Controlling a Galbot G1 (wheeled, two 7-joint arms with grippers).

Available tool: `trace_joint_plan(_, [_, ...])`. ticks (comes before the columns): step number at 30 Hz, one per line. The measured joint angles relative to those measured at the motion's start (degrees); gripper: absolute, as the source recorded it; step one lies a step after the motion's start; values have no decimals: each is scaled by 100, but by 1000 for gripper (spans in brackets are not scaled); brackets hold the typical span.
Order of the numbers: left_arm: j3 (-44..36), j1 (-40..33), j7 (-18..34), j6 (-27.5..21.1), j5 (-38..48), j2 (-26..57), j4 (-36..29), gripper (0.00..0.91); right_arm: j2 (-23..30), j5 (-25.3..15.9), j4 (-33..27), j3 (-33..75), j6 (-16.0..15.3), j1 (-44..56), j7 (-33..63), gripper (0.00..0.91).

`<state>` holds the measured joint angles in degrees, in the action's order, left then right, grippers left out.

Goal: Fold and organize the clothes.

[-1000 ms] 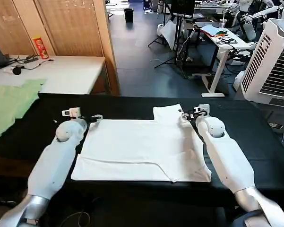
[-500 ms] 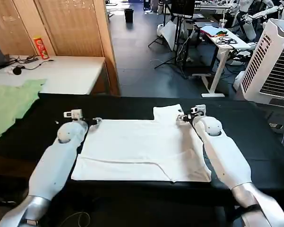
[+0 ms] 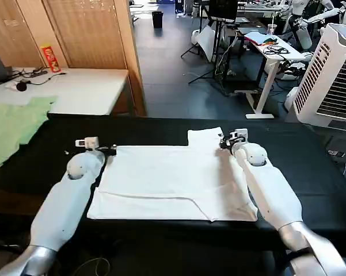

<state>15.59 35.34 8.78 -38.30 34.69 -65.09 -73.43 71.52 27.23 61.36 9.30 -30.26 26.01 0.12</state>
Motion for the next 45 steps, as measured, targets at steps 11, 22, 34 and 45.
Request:
trace_joint_plan(11, [91, 130, -4, 185, -76, 102, -281, 107, -359, 217, 868, 305, 548, 453, -110, 0])
trace_joint_plan(22, [367, 726, 62, 163, 237, 487, -1485, 107, -1009, 216, 2799, 640, 344, 1757, -173, 0])
trace_joint_plan(34, [1033, 2466, 157, 59, 473, 1067, -3494, 107, -1600, 133, 4283, 942, -365, 3047, 45, 0])
trace_joint_plan(45, [1875, 3872, 129, 115, 371, 1081, -4436, 107, -1787, 147, 4777, 1159, -457, 3798, 61, 0])
